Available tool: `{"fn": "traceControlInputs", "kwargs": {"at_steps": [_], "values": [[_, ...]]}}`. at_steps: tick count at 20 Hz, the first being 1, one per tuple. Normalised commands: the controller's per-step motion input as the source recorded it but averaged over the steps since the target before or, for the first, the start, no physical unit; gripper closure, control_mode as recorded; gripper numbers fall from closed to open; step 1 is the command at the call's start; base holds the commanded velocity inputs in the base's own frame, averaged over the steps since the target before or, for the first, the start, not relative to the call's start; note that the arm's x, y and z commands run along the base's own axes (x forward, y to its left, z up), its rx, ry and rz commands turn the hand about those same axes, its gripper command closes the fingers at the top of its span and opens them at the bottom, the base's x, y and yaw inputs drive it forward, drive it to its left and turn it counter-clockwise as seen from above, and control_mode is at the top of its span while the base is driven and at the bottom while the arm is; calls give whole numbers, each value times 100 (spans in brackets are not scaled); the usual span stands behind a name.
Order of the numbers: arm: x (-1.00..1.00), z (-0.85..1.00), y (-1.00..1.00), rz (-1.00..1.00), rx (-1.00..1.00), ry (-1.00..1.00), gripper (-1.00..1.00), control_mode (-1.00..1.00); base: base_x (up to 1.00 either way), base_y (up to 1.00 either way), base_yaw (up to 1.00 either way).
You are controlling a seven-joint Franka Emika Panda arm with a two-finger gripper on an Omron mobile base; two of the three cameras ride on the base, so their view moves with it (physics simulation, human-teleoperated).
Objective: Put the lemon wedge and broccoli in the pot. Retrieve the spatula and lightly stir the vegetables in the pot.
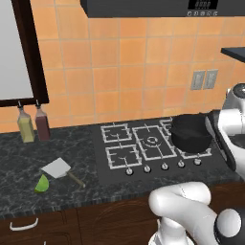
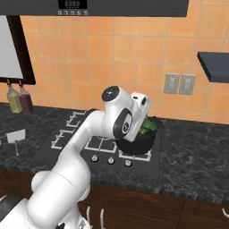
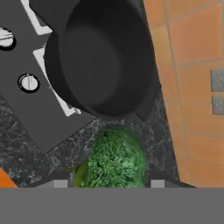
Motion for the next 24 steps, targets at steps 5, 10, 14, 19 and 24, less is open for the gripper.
{"fn": "traceControlInputs", "kwargs": {"at_steps": [5,10,14,19,24], "values": [[73,-60,98,11,3,38,100,-100,0,0,0],[88,-59,18,4,0,24,100,-100,0,0,0],[89,-32,-5,0,0,14,100,-100,0,0,0],[61,-50,-13,2,0,8,-100,-100,0,0,0],[20,-21,-15,5,0,0,-100,-100,0,0,0]]}}
